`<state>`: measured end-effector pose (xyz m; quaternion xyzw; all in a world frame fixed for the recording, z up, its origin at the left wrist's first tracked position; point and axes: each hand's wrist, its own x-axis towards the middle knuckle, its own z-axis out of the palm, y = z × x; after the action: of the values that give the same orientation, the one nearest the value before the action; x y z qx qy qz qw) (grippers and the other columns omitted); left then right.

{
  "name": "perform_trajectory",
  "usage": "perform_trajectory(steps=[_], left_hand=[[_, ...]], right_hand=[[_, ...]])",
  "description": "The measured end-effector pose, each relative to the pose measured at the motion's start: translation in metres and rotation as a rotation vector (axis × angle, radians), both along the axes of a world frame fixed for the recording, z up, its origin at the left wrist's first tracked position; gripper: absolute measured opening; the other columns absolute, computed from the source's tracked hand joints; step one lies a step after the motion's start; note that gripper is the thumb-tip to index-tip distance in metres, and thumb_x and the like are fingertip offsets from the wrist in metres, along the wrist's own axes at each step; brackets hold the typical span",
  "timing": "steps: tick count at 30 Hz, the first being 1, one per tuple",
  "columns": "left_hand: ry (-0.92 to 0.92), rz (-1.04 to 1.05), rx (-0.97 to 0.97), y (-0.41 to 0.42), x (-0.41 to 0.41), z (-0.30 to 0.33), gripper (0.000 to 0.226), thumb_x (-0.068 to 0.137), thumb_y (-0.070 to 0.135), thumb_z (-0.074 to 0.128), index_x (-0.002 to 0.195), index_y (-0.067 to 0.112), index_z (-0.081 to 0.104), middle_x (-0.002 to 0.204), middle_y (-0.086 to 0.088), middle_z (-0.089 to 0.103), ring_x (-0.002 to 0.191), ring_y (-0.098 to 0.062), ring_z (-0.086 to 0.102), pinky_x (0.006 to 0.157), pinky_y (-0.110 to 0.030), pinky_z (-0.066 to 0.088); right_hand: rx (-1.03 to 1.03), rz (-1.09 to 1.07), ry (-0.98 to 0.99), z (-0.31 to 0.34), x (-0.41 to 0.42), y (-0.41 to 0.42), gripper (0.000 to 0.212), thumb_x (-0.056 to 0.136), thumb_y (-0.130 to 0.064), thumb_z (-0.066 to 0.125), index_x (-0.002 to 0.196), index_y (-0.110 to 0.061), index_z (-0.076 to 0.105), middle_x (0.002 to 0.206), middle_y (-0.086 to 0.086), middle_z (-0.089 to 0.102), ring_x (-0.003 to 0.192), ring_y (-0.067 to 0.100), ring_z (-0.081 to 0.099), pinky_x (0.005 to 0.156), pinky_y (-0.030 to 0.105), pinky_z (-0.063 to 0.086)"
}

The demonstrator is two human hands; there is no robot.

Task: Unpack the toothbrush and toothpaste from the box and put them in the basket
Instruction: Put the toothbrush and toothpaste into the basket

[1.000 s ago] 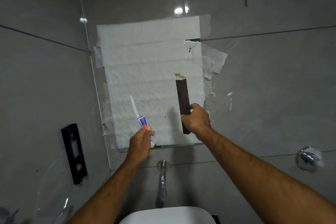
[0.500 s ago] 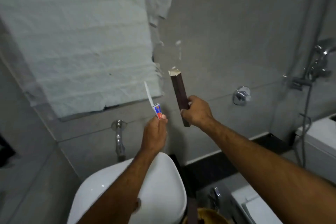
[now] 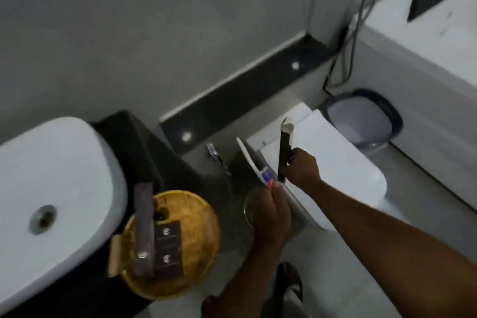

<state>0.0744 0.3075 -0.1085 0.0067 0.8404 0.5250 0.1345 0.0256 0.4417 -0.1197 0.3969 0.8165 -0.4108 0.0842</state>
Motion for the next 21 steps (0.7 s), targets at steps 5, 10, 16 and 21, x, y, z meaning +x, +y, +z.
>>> perform_trajectory(steps=[5, 10, 16, 21], left_hand=[[-0.167, 0.143, -0.116, -0.006, 0.023, -0.132, 0.034, 0.101, 0.025, 0.042, 0.081, 0.008, 0.065, 0.072, -0.003, 0.064, 0.063, -0.004, 0.057, 0.06, -0.013, 0.04], [-0.228, 0.208, -0.244, -0.027, 0.019, -0.224, 0.033, 0.101, 0.03, 0.042, 0.082, 0.012, 0.062, 0.072, -0.006, 0.063, 0.063, -0.015, 0.056, 0.057, -0.027, 0.042], [-0.257, 0.184, -0.316, -0.041, 0.021, -0.276, 0.029, 0.1, 0.037, 0.04, 0.077, 0.026, 0.056, 0.07, -0.01, 0.064, 0.063, -0.026, 0.06, 0.055, -0.038, 0.049], [-0.315, 0.13, -0.28, -0.04, 0.031, -0.249, 0.032, 0.1, 0.034, 0.041, 0.083, 0.016, 0.061, 0.074, -0.016, 0.064, 0.063, -0.026, 0.058, 0.056, -0.038, 0.046]], right_hand=[[-0.116, 0.013, -0.075, -0.143, 0.045, -0.016, 0.03, 0.084, -0.016, 0.072, 0.112, -0.008, 0.063, 0.109, 0.015, 0.072, 0.099, 0.034, 0.068, 0.08, 0.037, 0.053], [-0.132, 0.023, -0.095, -0.246, 0.058, -0.049, 0.024, 0.096, -0.019, 0.06, 0.12, -0.015, 0.062, 0.115, 0.009, 0.071, 0.105, 0.027, 0.067, 0.088, 0.039, 0.056], [-0.018, 0.088, -0.229, -0.316, 0.046, -0.058, 0.044, 0.093, -0.01, 0.06, 0.136, -0.013, 0.051, 0.116, 0.018, 0.069, 0.107, 0.036, 0.066, 0.081, 0.038, 0.054], [0.038, 0.141, -0.181, -0.288, 0.056, -0.068, 0.027, 0.097, -0.008, 0.054, 0.123, -0.009, 0.062, 0.104, 0.016, 0.072, 0.091, 0.03, 0.07, 0.073, 0.038, 0.058]])
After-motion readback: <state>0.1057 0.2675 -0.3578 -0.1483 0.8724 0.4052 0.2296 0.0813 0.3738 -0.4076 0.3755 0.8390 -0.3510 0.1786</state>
